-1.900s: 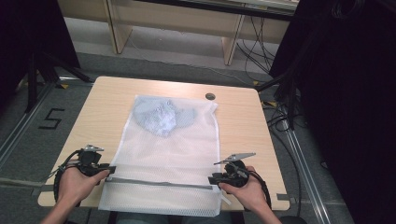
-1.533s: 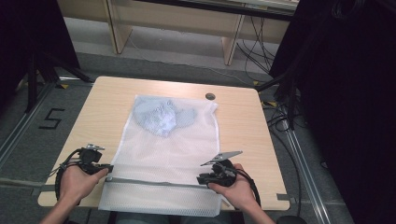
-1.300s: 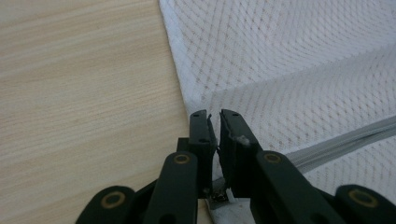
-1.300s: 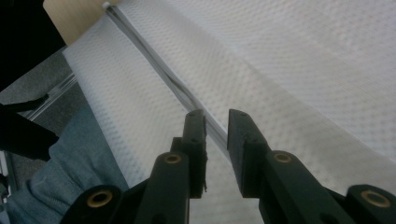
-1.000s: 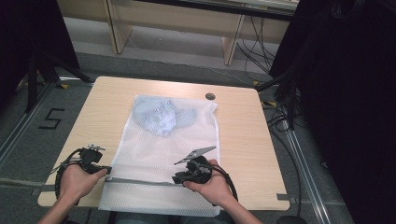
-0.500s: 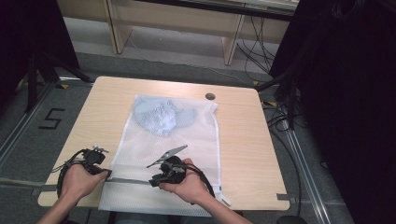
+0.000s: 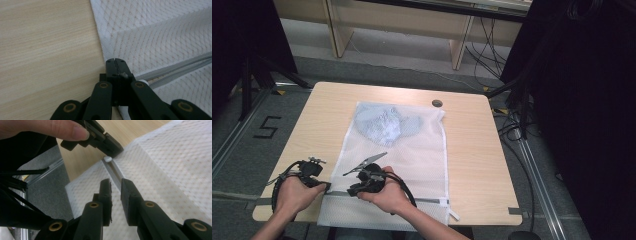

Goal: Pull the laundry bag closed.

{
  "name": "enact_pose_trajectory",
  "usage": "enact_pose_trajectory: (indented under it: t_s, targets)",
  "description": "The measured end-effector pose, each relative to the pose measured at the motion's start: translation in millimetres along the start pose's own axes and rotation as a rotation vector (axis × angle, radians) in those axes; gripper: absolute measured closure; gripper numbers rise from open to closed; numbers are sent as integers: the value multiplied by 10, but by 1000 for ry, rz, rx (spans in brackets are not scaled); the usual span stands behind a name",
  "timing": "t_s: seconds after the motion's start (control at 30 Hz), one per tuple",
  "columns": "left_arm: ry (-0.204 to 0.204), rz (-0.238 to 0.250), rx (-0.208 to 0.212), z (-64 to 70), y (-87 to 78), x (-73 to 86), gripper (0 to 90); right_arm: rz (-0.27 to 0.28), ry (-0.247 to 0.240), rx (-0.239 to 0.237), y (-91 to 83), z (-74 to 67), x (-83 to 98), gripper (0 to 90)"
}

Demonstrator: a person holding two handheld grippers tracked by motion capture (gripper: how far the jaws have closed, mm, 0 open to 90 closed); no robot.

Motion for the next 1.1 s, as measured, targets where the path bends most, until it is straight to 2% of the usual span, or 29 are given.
enact_pose_trajectory:
  t_s: [0.27,0.37,0.47,0.57,0.6,0.63,0.67,0.73,0.83,0.87,0.93,1.0,1.03,1.1]
  targets:
    - [-12,33,5,-5,10,4,900,-8,-10,-3,280,-63,-98,797]
    - [-9,21,6,-9,-15,3,900,-11,-14,-5,340,-87,-126,796]
    - [-9,29,5,-13,-13,5,900,-15,-14,-7,381,-99,-147,794]
    - [-14,7,10,-17,-13,3,900,-18,-18,-11,447,-107,-172,792]
    - [-15,25,6,-23,-6,3,900,-23,-12,-18,468,-116,-179,791]
    - [-25,13,8,-27,-16,2,900,-31,-3,-24,505,-137,-187,789]
    - [-25,13,8,-27,-16,2,900,-28,-16,-27,525,-132,-191,789]
    - [-25,12,12,-38,-20,6,900,-37,5,-37,553,-148,-202,788]
    - [-37,22,16,-43,-9,6,900,-37,8,-42,576,-152,-210,785]
    - [-29,14,23,-46,-15,7,900,-45,9,-48,588,-154,-214,783]
    - [-38,18,15,-45,-8,5,900,-47,18,-49,605,-156,-220,782]
    - [-24,6,21,-52,-20,10,900,-51,24,-51,622,-140,-235,782]
    - [-29,9,22,-51,-18,9,900,-55,31,-67,624,-139,-239,783]
    - [-29,10,22,-50,-17,9,900,-59,47,-69,620,-146,-246,783]
Point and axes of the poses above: each handheld gripper's, and its own axes: y roughly forward along the jaws, x roughly out of its underside, z roughly to its right, the point moved 3 cm from there along y, roughly forward along the jaws, and after that the axes turned 9 degrees about x, right-handed, at the moved point
